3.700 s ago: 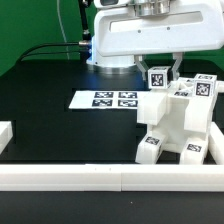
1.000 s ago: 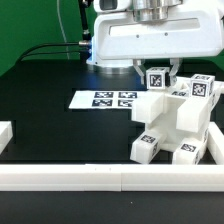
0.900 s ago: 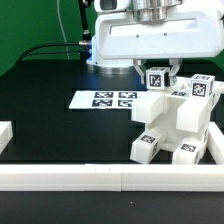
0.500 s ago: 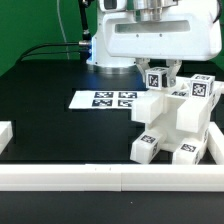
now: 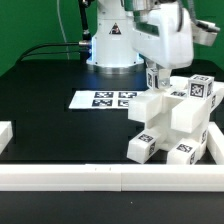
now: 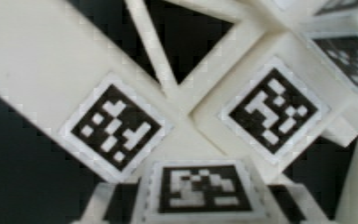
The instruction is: Assemble chair
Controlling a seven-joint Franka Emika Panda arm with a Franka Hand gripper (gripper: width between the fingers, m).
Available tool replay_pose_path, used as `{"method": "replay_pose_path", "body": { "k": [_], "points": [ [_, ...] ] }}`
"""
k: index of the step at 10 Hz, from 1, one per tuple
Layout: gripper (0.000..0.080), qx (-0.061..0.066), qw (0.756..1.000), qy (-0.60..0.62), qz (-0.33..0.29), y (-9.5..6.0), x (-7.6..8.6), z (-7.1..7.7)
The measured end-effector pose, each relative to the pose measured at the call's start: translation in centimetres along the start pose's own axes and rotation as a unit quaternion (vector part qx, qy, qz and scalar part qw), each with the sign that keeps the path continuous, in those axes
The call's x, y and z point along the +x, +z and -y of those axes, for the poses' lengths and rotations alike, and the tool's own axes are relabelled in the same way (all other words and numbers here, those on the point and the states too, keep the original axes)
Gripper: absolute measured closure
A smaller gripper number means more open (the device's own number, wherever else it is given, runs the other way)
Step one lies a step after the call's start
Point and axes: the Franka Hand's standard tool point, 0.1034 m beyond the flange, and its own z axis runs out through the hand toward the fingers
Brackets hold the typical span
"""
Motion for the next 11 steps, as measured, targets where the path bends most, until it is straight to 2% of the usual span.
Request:
{"method": "replay_pose_path", "body": {
  "k": [2,5,6,7,8,9,10,11],
  "points": [
    [0.0535,0.008,0.995,0.094,0.012,0.0,0.16,0.23],
    [0.0524,0.011,0.994,0.105,0.012,0.04,0.02,0.27],
    [0.0347,0.011,0.995,0.1,0.011,0.06,-0.05,0.27],
    [0.0202,0.011,0.999,0.036,0.01,0.04,-0.19,0.31],
    [0.0202,0.013,0.999,-0.041,0.009,-0.07,-0.18,0.48],
    [0.0159,0.016,0.993,-0.119,0.009,-0.18,-0.15,0.64],
    [0.0152,0.014,0.974,-0.227,0.009,-0.15,-0.06,0.52],
    [0.0152,0.009,0.959,-0.285,0.011,-0.05,-0.28,0.31]
  ]
}}
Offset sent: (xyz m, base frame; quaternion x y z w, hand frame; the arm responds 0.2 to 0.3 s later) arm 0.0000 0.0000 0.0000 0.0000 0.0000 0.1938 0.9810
